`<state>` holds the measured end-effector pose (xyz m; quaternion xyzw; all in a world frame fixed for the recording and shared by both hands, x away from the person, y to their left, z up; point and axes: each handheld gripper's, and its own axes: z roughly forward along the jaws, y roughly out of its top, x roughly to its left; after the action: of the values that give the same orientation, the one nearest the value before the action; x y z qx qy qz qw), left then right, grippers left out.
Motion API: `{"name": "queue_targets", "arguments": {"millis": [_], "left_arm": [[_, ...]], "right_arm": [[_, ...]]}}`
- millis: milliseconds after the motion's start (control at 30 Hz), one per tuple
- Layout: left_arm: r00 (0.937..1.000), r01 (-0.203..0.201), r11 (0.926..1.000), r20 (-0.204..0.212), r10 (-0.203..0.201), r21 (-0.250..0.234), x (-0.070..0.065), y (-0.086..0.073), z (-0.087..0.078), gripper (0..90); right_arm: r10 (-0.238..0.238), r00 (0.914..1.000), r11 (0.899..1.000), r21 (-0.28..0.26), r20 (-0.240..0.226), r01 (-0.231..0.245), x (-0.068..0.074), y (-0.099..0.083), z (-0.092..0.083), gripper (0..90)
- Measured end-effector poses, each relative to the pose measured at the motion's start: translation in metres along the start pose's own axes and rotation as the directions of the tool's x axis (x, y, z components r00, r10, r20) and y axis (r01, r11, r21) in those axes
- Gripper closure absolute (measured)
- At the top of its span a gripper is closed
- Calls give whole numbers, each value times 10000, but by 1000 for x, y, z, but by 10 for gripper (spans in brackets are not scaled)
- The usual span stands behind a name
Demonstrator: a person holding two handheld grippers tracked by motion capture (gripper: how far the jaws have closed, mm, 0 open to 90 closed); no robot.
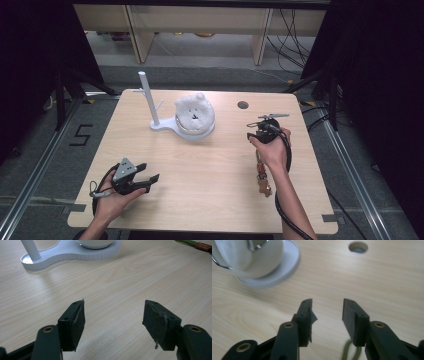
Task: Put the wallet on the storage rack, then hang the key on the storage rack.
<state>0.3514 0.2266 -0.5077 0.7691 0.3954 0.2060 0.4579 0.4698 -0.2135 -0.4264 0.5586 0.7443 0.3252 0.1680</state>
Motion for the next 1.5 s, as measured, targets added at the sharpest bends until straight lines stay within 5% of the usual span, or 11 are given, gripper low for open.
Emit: {"name": "queue_targets", "arguments": {"millis": [300, 433, 467, 733, 800, 933, 1233, 1300, 1333, 1367, 1500], "left_arm": [[9998, 68, 9999, 191, -66, -117, -2, -1, -1, 341], [9999, 31, 10000, 123, -30, -40, -4, 0, -1, 340], [9998, -4, 10000, 209, 6, -59, -4, 1, 1, 340], [9995, -55, 10000, 301, 56, -13, -7, 2, 3, 340], [9996, -89, 10000, 267, 89, 0, -8, 2, 2, 340], [9991, -64, 10000, 417, 67, -67, -9, -1, 1, 339], [9991, -108, 9999, 412, 113, -127, -10, 1, -1, 339], [9991, -152, 9998, 407, 156, -99, -11, 1, -1, 339], [9992, -164, 9998, 359, 168, -104, -11, 1, -1, 339], [9991, -162, 9998, 386, 167, -120, -11, 1, -1, 338], [9992, -164, 9998, 361, 167, -94, -11, 1, -1, 338]], "right_arm": [[1191, 9906, 9777, 1661, 673, -1288, -11, -11, -1, 652], [752, 9950, 9629, 2547, 651, -894, -17, -13, 2, 660], [1197, 9893, 9383, 3162, 829, -1400, -15, -14, 2, 668], [1419, 9842, 8850, 4318, 1062, -1742, -23, -32, 9, 640], [975, 9920, 9026, 4128, 798, -1219, -27, -35, 11, 635], [1524, 9836, 8662, 4663, 961, -1798, -18, -37, 12, 614], [1687, 9803, 8499, 4886, 1031, -1976, -13, -37, 16, 596], [1620, 9819, 8661, 4628, 984, -1892, -14, -40, 18, 595], [1608, 9804, 8373, 5102, 1136, -1964, -14, -38, 17, 593], [1010, 9913, 8640, 4865, 849, -1296, -19, -40, 20, 593], [1221, 9871, 8535, 4966, 1038, -1578, -18, -42, 23, 595]]}}
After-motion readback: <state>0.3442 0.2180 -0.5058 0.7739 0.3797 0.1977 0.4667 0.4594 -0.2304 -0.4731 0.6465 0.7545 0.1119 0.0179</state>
